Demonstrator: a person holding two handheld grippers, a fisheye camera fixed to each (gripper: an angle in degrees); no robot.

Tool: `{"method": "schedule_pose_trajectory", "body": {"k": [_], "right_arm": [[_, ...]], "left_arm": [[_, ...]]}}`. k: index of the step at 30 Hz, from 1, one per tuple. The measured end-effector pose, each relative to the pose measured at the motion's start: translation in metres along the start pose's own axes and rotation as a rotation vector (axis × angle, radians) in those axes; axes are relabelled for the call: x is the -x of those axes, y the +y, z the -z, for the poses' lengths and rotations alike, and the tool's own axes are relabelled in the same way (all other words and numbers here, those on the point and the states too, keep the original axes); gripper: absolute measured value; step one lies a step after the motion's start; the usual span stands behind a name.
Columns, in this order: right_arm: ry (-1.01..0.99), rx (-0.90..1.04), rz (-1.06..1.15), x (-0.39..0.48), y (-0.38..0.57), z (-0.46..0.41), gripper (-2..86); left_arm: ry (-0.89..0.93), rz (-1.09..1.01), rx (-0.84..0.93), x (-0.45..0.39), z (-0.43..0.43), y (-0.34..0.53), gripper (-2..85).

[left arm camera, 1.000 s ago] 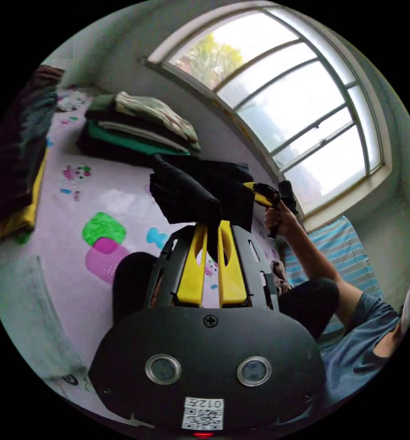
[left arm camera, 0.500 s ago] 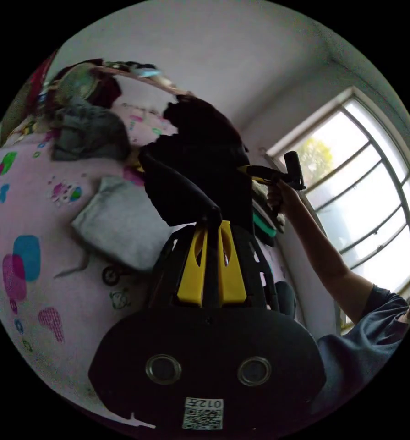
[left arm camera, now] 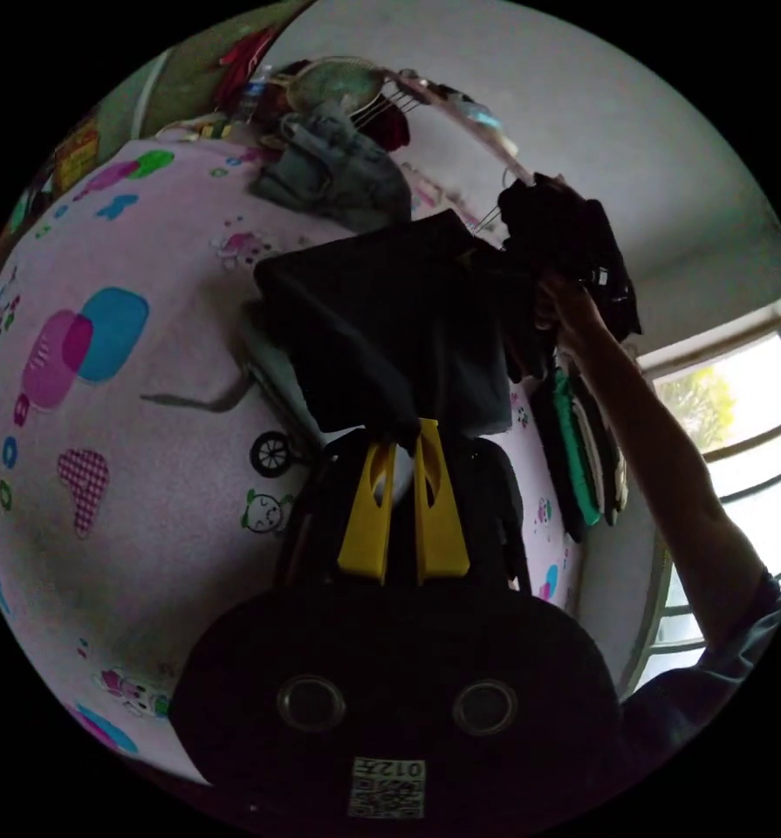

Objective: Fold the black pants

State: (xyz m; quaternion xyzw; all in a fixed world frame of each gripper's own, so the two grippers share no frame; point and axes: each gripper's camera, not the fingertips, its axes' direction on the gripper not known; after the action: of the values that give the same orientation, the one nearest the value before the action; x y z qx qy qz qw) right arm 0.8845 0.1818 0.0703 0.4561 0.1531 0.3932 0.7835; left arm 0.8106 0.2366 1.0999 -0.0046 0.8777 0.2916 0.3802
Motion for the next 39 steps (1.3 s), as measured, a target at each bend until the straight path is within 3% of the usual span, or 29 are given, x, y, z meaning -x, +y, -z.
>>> {"method": "schedule_pose_trajectory", "body": {"k": [4,8,16,25,30,35,39], "right_arm": [[0.154,0.008,-0.078,-0.026,0.009,-0.011,4.6],[0.142,-0.028,-0.218,-0.051,0.055,-0.001,5.0],[-0.395,-0.072,-0.761,-0.129,0.196,-0.038,9.3],[-0.726,-0.101,-0.974,-0.167,0.243,-0.102,12.3],[-0.766,-0.136,-1.052,-0.185,0.242,-0.112,12.8],[-0.736,0.020,-1.000,-0.188,0.219,-0.141,11.4],[-0.730,0.029,-0.949,-0.188,0.210,-0.149,6.9]], "left_arm": [[0.034,0.064,0.116,0.012,-0.050,-0.015,5.9],[0.018,-0.061,0.196,0.006,-0.078,-0.026,5.8],[-0.005,-0.245,0.402,0.018,-0.083,-0.015,4.6],[-0.276,-0.893,0.220,-0.041,-0.075,-0.056,4.3],[-0.271,-0.845,0.326,-0.061,-0.123,-0.125,7.5],[-0.463,-0.919,0.427,-0.092,-0.173,-0.149,11.0],[-0.389,-0.806,0.489,-0.098,-0.187,-0.169,12.6]]}}
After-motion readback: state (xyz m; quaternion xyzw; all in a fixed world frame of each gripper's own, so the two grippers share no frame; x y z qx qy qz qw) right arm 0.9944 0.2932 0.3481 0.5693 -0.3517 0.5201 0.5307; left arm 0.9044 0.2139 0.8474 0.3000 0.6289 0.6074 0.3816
